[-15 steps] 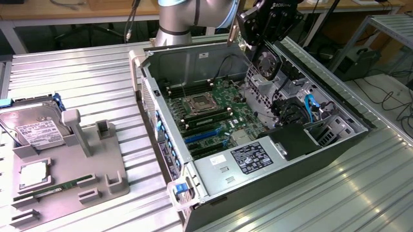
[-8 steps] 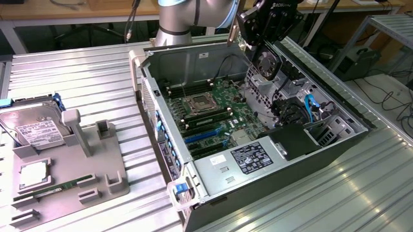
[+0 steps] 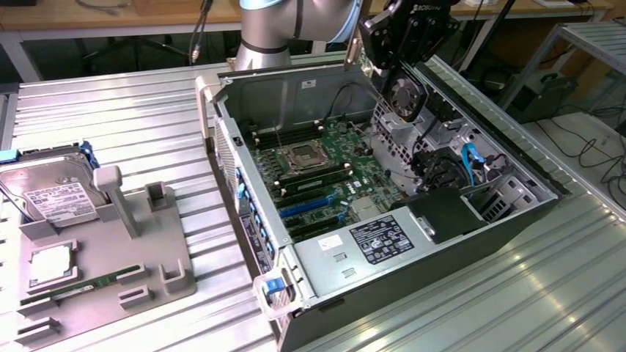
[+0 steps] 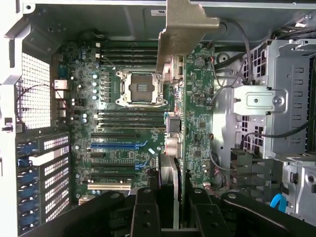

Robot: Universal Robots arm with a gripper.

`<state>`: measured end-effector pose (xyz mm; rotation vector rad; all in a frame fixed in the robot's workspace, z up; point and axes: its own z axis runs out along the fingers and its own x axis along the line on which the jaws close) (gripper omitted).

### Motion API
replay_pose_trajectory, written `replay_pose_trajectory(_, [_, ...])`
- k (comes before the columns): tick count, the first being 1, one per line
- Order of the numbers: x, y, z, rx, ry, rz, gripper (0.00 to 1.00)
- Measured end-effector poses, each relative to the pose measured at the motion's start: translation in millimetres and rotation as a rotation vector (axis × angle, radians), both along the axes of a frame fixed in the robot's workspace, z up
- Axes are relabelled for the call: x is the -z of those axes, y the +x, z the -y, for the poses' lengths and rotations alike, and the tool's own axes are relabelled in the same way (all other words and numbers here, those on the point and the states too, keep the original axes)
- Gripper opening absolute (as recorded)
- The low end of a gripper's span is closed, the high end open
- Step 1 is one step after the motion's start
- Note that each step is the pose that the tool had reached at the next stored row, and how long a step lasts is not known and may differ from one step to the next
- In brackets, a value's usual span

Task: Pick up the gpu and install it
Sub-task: 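Insert the gpu into the slot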

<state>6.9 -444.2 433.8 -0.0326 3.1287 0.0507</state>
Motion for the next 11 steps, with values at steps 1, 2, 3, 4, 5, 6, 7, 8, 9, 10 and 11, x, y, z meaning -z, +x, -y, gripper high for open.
replay_pose_trajectory(1, [0.0,0.0,0.0,-0.008,0.0,0.0,0.28])
replay_pose_trajectory(2, [0.0,0.0,0.0,-0.015,0.0001,0.0,0.28])
replay_pose_trajectory(3, [0.0,0.0,0.0,-0.023,0.0001,0.0,0.28])
replay_pose_trajectory(4, [0.0,0.0,0.0,-0.032,0.0,0.0,0.28])
replay_pose_trajectory(5, [0.0,0.0,0.0,-0.04,0.0,0.0,0.28])
replay_pose_trajectory(6, [0.0,0.0,0.0,-0.046,0.0,0.0,0.28])
replay_pose_trajectory(7, [0.0,0.0,0.0,-0.053,0.0,0.0,0.28])
replay_pose_trajectory(8, [0.0,0.0,0.0,-0.06,0.0001,0.0,0.28])
replay_pose_trajectory(9, [0.0,0.0,0.0,-0.066,0.0,0.0,0.28])
replay_pose_trajectory(10, [0.0,0.0,0.0,-0.074,0.0001,0.0,0.28])
replay_pose_trajectory(11, [0.0,0.0,0.0,-0.079,0.0,0.0,0.28])
